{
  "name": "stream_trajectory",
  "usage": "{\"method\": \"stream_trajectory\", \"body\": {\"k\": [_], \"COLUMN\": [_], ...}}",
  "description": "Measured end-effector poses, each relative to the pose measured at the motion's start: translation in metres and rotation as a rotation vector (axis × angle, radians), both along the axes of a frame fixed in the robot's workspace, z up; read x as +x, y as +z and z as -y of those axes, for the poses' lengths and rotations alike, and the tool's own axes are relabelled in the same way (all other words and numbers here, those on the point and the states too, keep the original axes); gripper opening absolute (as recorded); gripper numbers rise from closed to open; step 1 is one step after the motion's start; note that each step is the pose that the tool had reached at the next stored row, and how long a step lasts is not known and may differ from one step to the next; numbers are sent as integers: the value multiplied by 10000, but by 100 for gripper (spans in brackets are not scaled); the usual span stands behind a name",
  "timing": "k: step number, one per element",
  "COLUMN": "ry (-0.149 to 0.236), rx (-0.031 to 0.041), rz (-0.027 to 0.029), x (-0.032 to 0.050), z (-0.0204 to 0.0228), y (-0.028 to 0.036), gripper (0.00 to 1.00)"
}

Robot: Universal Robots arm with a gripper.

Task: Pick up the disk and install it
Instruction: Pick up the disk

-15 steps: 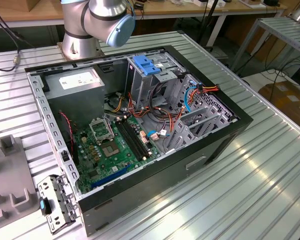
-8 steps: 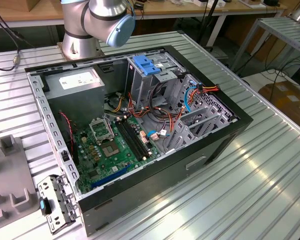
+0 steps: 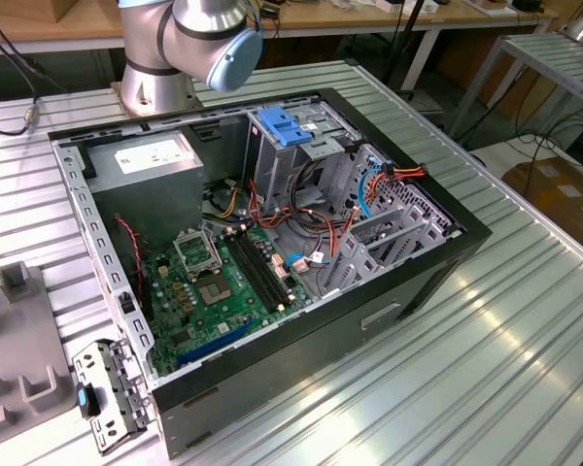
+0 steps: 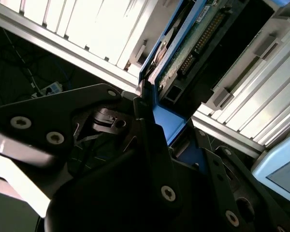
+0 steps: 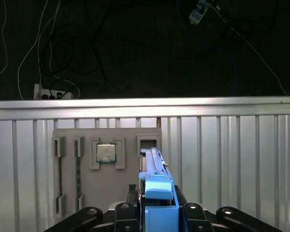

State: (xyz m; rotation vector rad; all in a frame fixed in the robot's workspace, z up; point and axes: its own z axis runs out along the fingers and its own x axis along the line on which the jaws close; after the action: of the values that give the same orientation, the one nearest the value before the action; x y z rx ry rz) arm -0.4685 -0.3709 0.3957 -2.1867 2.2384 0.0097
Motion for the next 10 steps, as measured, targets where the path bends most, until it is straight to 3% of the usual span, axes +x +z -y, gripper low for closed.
{"method": "stream_trajectory", "body": {"k": [10], "ry": [0], "rx": [0], "rz": [0], "x": [0], "z": [0], "y": [63], "gripper": [37]}}
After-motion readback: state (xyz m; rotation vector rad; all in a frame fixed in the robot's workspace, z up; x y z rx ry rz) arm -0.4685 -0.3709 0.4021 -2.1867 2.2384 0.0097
